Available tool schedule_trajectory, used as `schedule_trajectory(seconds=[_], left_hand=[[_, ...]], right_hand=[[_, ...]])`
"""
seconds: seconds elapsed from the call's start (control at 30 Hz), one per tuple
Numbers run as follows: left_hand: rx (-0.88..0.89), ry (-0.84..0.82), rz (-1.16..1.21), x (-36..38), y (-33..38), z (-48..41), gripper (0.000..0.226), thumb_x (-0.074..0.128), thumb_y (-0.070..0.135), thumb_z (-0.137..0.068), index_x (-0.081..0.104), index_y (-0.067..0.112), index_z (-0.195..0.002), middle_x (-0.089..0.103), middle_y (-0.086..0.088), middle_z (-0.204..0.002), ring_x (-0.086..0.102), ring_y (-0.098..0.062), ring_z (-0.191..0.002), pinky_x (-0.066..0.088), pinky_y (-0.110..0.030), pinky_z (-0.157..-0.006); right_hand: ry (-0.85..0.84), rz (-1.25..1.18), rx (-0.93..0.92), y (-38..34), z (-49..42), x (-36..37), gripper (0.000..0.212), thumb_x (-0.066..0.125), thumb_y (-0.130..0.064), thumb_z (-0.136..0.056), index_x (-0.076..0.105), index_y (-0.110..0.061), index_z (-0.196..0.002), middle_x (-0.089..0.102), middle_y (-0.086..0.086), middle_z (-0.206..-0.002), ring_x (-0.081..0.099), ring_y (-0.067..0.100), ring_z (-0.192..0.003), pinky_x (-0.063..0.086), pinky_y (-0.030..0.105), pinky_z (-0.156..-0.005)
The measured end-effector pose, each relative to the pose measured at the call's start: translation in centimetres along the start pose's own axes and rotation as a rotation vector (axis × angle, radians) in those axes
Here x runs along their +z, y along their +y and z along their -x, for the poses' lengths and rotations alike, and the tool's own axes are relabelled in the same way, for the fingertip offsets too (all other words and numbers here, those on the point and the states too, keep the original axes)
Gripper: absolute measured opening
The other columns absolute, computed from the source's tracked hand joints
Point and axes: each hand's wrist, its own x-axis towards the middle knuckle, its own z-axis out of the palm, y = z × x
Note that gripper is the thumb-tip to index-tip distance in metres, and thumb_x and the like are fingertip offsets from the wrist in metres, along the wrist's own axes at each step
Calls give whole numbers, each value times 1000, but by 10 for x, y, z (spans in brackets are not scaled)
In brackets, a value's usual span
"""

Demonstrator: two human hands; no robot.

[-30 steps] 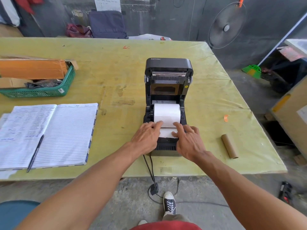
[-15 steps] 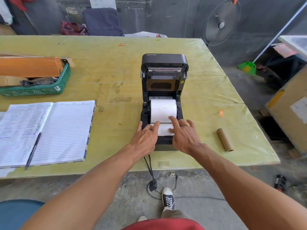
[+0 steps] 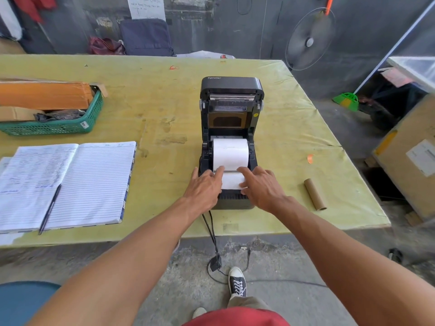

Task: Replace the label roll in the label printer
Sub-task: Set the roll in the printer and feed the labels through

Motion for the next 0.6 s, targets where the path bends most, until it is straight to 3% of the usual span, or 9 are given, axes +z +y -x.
schedule_trajectory(seconds=[0.13, 0.37, 0.5, 0.6], left_hand=[[-8, 17, 14, -2, 1, -10, 88, 75, 15, -81, 18, 11, -147, 71, -4, -98, 53, -24, -108, 28, -49, -110], [28, 0, 78, -9, -12, -19, 84, 76, 15, -80, 25, 17, -146, 73, 4, -100, 51, -19, -108, 33, -40, -101], [61, 0, 48, -12, -18, -23, 82, 78, 18, -78, 29, 17, -144, 72, 2, -103, 51, -19, -108, 35, -37, -96], [67, -6, 40, -8, -19, -25, 82, 78, 18, -79, 28, 18, -144, 73, 3, -102, 50, -18, -106, 35, -36, -95]], right_hand=[[-20, 25, -26, -1, -9, -6, 61, 66, -15, -92, 36, -15, -145, 76, 0, -105, 52, 23, -111, 40, 36, -90], [-56, -34, -32, 5, -14, -11, 59, 68, -7, -90, 42, -14, -142, 78, -1, -101, 56, 21, -102, 49, 35, -79], [-76, -58, -49, 9, -19, -12, 60, 68, -9, -91, 41, -15, -144, 78, -3, -101, 57, 20, -104, 51, 38, -83], [-94, -85, -68, 12, -21, -13, 70, 71, -18, -90, 35, -18, -149, 73, 1, -116, 54, 22, -113, 50, 40, -89]])
